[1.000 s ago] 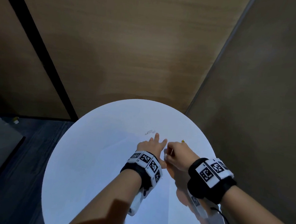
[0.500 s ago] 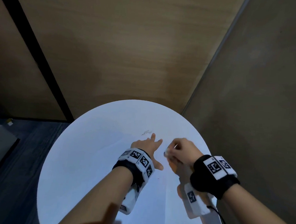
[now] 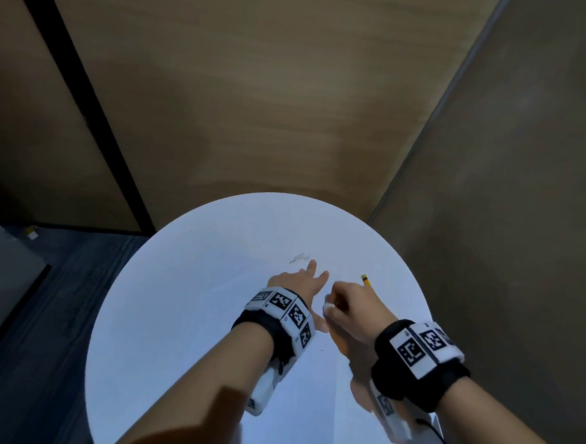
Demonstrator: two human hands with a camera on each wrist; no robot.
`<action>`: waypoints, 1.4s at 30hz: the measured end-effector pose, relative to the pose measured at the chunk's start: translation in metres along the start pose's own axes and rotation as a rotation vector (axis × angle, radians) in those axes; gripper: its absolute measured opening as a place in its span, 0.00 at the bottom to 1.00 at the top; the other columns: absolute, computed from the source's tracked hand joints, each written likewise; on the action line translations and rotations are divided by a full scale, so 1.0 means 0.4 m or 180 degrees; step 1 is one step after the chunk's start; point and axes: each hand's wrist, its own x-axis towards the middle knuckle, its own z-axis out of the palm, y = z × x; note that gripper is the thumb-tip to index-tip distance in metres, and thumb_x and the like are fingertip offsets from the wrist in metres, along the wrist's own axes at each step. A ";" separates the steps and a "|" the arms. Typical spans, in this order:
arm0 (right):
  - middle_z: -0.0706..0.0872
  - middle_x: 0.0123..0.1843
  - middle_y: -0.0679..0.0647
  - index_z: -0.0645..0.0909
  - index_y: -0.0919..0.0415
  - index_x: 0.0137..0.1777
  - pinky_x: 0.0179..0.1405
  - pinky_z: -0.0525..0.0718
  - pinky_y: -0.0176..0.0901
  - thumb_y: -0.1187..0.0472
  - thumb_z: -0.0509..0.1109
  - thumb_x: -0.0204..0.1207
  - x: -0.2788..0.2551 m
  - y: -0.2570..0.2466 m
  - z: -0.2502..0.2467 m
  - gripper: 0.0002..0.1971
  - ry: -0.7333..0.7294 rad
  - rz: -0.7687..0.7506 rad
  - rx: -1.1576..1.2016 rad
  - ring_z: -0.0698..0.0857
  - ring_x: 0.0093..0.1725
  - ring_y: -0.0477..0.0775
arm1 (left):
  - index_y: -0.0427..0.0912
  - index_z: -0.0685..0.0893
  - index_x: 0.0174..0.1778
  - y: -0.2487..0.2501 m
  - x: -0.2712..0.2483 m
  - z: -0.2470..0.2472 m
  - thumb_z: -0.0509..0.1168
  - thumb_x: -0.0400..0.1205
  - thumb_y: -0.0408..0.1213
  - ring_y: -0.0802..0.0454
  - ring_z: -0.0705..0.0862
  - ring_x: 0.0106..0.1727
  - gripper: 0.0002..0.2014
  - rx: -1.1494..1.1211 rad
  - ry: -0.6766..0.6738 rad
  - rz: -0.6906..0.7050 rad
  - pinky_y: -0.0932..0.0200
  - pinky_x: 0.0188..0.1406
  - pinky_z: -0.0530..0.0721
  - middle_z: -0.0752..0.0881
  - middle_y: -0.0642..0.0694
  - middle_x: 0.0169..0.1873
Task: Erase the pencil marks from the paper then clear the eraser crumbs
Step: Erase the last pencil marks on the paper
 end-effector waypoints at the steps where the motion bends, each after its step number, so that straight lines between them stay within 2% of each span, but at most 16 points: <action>1: 0.81 0.41 0.50 0.72 0.54 0.36 0.31 0.69 0.28 0.61 0.65 0.78 -0.004 -0.001 -0.011 0.09 -0.0205 0.0005 -0.0082 0.77 0.41 0.48 | 0.51 0.45 0.83 0.002 0.002 0.001 0.69 0.75 0.60 0.40 0.65 0.78 0.49 0.0000 0.0002 -0.0019 0.44 0.64 0.75 0.42 0.46 0.84; 3: 0.83 0.43 0.51 0.74 0.54 0.35 0.33 0.71 0.30 0.62 0.66 0.77 0.006 -0.002 -0.026 0.09 -0.0275 0.0058 -0.0113 0.78 0.42 0.48 | 0.50 0.45 0.83 0.005 0.003 0.000 0.69 0.75 0.60 0.39 0.65 0.78 0.49 -0.0011 -0.0006 -0.0046 0.43 0.63 0.75 0.42 0.46 0.84; 5: 0.86 0.48 0.55 0.78 0.58 0.41 0.42 0.76 0.37 0.62 0.65 0.78 0.027 -0.005 -0.028 0.04 0.0088 0.0168 0.0029 0.81 0.46 0.52 | 0.51 0.45 0.83 0.005 0.002 -0.002 0.69 0.75 0.60 0.40 0.67 0.77 0.49 -0.0021 0.0007 -0.0062 0.44 0.63 0.76 0.43 0.46 0.84; 8: 0.87 0.50 0.59 0.79 0.64 0.49 0.50 0.79 0.46 0.62 0.62 0.80 0.037 -0.009 -0.007 0.06 0.0400 0.0251 0.0053 0.82 0.52 0.58 | 0.52 0.46 0.83 0.007 0.000 -0.002 0.69 0.74 0.61 0.40 0.67 0.77 0.49 -0.0026 -0.0011 -0.0064 0.44 0.62 0.76 0.43 0.47 0.84; 11: 0.86 0.48 0.55 0.76 0.60 0.45 0.42 0.74 0.39 0.62 0.62 0.80 0.008 -0.011 -0.009 0.04 0.0031 0.0084 -0.0094 0.79 0.45 0.52 | 0.51 0.45 0.83 0.007 -0.001 -0.002 0.68 0.75 0.60 0.40 0.65 0.78 0.49 -0.0024 -0.0016 -0.0039 0.43 0.64 0.75 0.42 0.47 0.84; 14: 0.81 0.36 0.44 0.77 0.58 0.41 0.33 0.72 0.31 0.62 0.67 0.77 -0.006 0.004 -0.031 0.04 -0.0325 0.0072 -0.0020 0.78 0.37 0.44 | 0.51 0.43 0.84 0.003 -0.006 -0.006 0.68 0.76 0.60 0.42 0.62 0.80 0.49 -0.0038 -0.0046 -0.0024 0.43 0.69 0.72 0.40 0.47 0.84; 16: 0.81 0.27 0.41 0.79 0.58 0.38 0.31 0.74 0.29 0.63 0.68 0.75 -0.002 0.019 -0.039 0.05 0.0053 0.0340 0.0602 0.79 0.28 0.38 | 0.50 0.43 0.84 -0.006 -0.014 -0.012 0.68 0.78 0.56 0.43 0.60 0.81 0.48 -0.0132 -0.0070 0.0055 0.45 0.72 0.69 0.40 0.47 0.84; 17: 0.83 0.27 0.43 0.79 0.58 0.38 0.32 0.76 0.32 0.63 0.68 0.76 0.002 0.028 -0.041 0.05 0.0372 0.0493 0.0906 0.80 0.27 0.40 | 0.50 0.44 0.84 -0.014 -0.019 -0.015 0.68 0.79 0.53 0.43 0.60 0.81 0.46 -0.0243 -0.0053 0.0095 0.47 0.74 0.67 0.41 0.47 0.84; 19: 0.86 0.33 0.53 0.78 0.57 0.41 0.36 0.80 0.39 0.62 0.67 0.77 0.007 0.034 -0.043 0.04 0.0808 0.0739 0.1264 0.83 0.31 0.49 | 0.48 0.50 0.84 -0.032 -0.033 -0.020 0.67 0.82 0.44 0.45 0.60 0.81 0.40 -0.0587 0.0095 0.0117 0.51 0.77 0.65 0.46 0.48 0.84; 21: 0.86 0.34 0.57 0.78 0.58 0.47 0.36 0.80 0.40 0.62 0.68 0.77 0.010 0.029 -0.042 0.02 0.0877 0.0773 0.1320 0.83 0.31 0.52 | 0.45 0.59 0.82 -0.045 -0.046 -0.017 0.65 0.83 0.42 0.45 0.59 0.81 0.33 -0.0562 0.0348 0.0120 0.50 0.77 0.64 0.49 0.48 0.84; 24: 0.84 0.30 0.54 0.80 0.60 0.48 0.33 0.77 0.36 0.63 0.68 0.76 0.016 0.010 -0.034 0.03 0.0732 0.0698 0.1205 0.81 0.29 0.48 | 0.46 0.65 0.78 -0.052 -0.055 -0.002 0.64 0.82 0.50 0.44 0.58 0.80 0.29 -0.0140 0.0410 0.0064 0.45 0.77 0.59 0.52 0.48 0.83; 28: 0.86 0.39 0.55 0.82 0.61 0.43 0.36 0.79 0.36 0.62 0.69 0.75 0.045 -0.027 -0.016 0.02 0.0471 0.0578 0.0825 0.84 0.40 0.52 | 0.53 0.52 0.83 -0.041 -0.042 0.005 0.65 0.80 0.56 0.38 0.51 0.83 0.40 -0.0127 -0.0023 -0.0063 0.37 0.75 0.61 0.47 0.46 0.84; 32: 0.86 0.50 0.60 0.83 0.64 0.46 0.45 0.79 0.42 0.61 0.68 0.77 0.089 -0.052 -0.004 0.06 0.0573 0.0600 0.0369 0.84 0.51 0.58 | 0.54 0.50 0.83 -0.027 -0.017 0.000 0.71 0.76 0.53 0.34 0.53 0.81 0.45 -0.0208 -0.0095 -0.0160 0.33 0.71 0.66 0.49 0.44 0.83; 35: 0.86 0.51 0.61 0.82 0.66 0.49 0.44 0.77 0.40 0.61 0.66 0.78 0.084 -0.053 0.006 0.08 0.0614 0.0599 0.0237 0.84 0.52 0.59 | 0.53 0.50 0.82 -0.029 -0.009 0.004 0.72 0.75 0.53 0.35 0.53 0.82 0.46 -0.0216 -0.0079 -0.0196 0.34 0.71 0.67 0.47 0.45 0.83; 40: 0.86 0.51 0.59 0.82 0.64 0.50 0.45 0.77 0.40 0.62 0.65 0.78 0.050 -0.044 0.020 0.07 0.0258 0.0366 0.0003 0.84 0.52 0.57 | 0.56 0.45 0.82 -0.029 -0.006 0.010 0.70 0.76 0.56 0.35 0.50 0.82 0.47 -0.0119 -0.0094 -0.0262 0.35 0.71 0.68 0.38 0.44 0.83; 42: 0.86 0.52 0.60 0.82 0.65 0.50 0.44 0.77 0.40 0.61 0.64 0.79 0.073 -0.042 0.007 0.08 0.0444 0.0465 0.0009 0.83 0.52 0.58 | 0.57 0.45 0.83 -0.029 -0.004 0.011 0.70 0.76 0.56 0.35 0.50 0.83 0.47 -0.0134 -0.0077 -0.0274 0.36 0.71 0.68 0.36 0.43 0.83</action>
